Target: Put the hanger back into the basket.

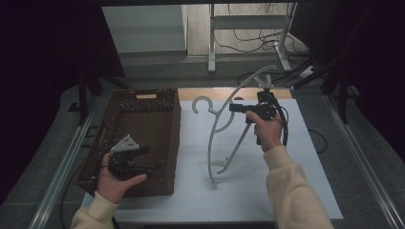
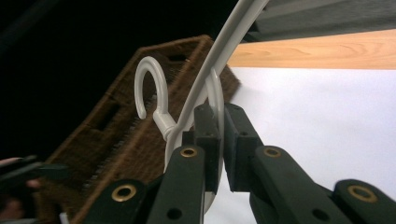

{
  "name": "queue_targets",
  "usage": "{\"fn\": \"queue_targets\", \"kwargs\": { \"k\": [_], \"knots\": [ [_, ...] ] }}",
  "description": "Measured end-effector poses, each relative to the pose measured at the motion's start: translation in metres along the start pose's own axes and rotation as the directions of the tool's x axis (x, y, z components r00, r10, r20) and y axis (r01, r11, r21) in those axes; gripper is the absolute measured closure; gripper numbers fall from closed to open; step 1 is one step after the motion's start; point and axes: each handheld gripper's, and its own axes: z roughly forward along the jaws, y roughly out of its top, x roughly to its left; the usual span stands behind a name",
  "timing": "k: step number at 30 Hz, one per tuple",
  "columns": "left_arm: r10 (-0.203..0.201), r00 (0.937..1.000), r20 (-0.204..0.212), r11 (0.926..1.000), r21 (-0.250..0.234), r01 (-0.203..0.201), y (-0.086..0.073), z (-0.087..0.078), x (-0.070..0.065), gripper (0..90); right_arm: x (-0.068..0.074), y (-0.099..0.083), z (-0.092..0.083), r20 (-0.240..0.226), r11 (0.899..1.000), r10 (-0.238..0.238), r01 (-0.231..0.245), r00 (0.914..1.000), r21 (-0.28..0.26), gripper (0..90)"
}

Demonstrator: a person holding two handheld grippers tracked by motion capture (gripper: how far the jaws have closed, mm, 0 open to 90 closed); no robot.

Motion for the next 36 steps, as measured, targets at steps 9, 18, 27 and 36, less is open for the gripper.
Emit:
{"fn": "queue_targets", "kwargs": {
  "k": [9, 18, 27, 36],
  "knots": [
    [0.033, 0.9991, 0.028, 0.9994, 0.011, -0.033, 0.010, 0.011, -0.010, 20.6, 0.010, -0.007, -0.022, -0.094, 0.999, -0.003, 0.000, 0.9956, -0.038, 84.9],
    [0.070, 0.9951, 0.070, 0.9972, 0.020, -0.072, 0.024, 0.027, -0.027, 20.6, 0.006, -0.024, -0.035, -0.100, 0.999, 0.005, -0.010, 0.9950, -0.046, 84.9],
    [0.098, 0.9861, 0.134, 0.9946, 0.018, -0.102, 0.043, 0.052, -0.047, 21.2, 0.001, -0.036, -0.042, -0.130, 0.997, 0.042, -0.049, 0.9907, -0.053, 84.8],
    [0.052, 0.9760, 0.212, 0.9982, 0.020, -0.057, 0.058, 0.083, -0.052, 24.1, 0.007, -0.040, -0.040, -0.141, 0.998, 0.036, -0.044, 0.9894, -0.055, 84.8]
  ]
}}
